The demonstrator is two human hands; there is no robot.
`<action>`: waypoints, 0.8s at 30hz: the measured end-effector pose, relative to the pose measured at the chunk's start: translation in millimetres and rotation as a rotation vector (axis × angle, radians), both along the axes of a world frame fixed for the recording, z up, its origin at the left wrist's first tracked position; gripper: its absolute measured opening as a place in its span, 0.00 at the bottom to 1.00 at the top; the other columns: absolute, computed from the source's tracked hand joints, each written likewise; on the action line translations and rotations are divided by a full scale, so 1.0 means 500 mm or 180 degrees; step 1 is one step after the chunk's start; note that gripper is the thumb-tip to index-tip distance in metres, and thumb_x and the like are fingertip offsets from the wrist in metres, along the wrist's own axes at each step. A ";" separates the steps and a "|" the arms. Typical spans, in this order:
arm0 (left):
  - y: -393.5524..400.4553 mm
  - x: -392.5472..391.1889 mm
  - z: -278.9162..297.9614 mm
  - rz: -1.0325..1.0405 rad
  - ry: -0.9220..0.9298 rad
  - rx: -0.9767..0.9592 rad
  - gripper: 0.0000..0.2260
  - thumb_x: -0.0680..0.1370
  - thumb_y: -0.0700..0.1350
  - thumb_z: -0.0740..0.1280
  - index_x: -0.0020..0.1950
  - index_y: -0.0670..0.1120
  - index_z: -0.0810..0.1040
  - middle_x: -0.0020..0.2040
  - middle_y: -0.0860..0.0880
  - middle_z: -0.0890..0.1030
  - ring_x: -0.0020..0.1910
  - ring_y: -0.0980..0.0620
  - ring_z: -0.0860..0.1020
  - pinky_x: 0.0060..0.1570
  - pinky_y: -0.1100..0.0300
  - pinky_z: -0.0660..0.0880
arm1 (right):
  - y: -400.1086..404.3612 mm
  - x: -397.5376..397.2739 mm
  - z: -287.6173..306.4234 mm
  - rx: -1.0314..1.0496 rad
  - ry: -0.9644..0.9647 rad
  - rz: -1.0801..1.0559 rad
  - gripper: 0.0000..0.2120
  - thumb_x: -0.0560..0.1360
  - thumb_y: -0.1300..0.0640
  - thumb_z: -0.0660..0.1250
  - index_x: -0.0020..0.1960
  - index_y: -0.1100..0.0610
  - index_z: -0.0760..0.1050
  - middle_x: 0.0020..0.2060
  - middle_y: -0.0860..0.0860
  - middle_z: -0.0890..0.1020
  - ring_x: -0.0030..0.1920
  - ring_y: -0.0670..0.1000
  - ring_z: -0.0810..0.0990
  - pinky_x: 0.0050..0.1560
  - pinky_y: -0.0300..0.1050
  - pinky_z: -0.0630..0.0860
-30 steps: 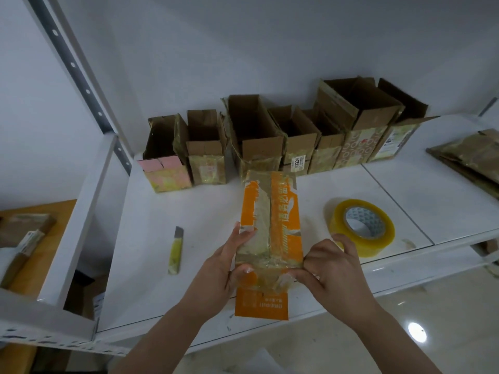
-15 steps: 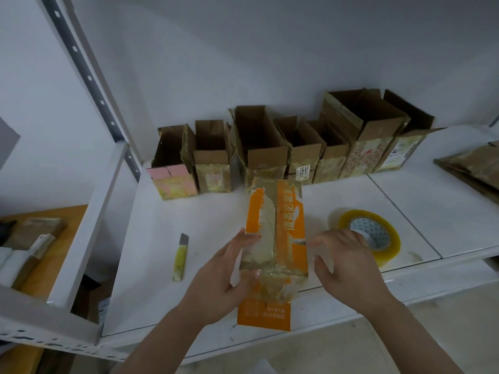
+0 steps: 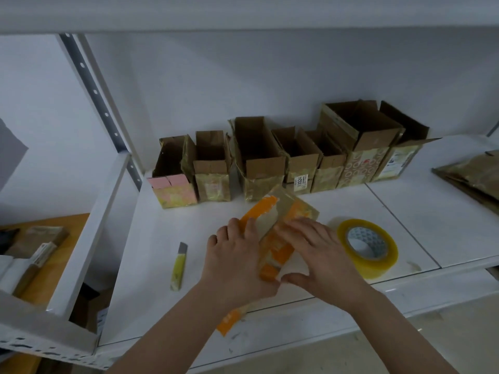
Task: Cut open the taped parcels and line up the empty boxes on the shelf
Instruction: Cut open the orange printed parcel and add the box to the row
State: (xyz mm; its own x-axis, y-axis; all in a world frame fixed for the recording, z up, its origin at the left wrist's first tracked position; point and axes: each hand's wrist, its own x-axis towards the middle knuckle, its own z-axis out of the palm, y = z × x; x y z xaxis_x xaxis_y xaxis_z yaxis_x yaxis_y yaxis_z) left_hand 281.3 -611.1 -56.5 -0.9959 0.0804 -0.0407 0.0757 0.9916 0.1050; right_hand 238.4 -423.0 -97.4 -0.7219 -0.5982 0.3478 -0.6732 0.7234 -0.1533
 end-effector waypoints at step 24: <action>-0.038 0.007 0.007 -0.0112 0.0237 0.4421 0.32 0.71 0.72 0.61 0.72 0.61 0.68 0.75 0.62 0.64 0.74 0.61 0.64 0.71 0.52 0.68 | -0.048 0.048 0.167 -0.1145 -0.1305 -0.1389 0.31 0.76 0.34 0.55 0.76 0.45 0.61 0.61 0.51 0.72 0.67 0.53 0.67 0.64 0.49 0.67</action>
